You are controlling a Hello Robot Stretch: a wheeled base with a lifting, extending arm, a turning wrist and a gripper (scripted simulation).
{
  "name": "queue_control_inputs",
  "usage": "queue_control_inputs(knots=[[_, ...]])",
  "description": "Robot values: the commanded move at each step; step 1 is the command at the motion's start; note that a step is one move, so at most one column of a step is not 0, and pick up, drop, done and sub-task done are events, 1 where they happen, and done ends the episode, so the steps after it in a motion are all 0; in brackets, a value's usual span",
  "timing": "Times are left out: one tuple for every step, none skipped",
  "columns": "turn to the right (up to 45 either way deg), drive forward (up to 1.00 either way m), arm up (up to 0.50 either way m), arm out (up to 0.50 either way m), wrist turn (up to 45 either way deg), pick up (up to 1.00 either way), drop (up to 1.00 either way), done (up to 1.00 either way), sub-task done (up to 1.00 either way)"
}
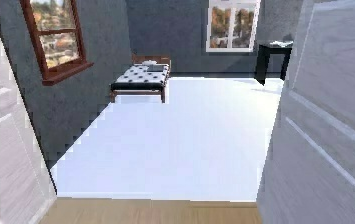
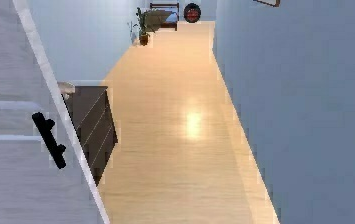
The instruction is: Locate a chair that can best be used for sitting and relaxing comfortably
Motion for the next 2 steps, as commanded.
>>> queue_control_inputs(knots=[[0.0, 1.0, 0.0, 0.0, 0.0, 0.0, 0.0, 0.0, 0.0], [3.0, 0.0, 0.0, 0.0, 0.0, 0.0, 0.0, 0.0, 0.0]])
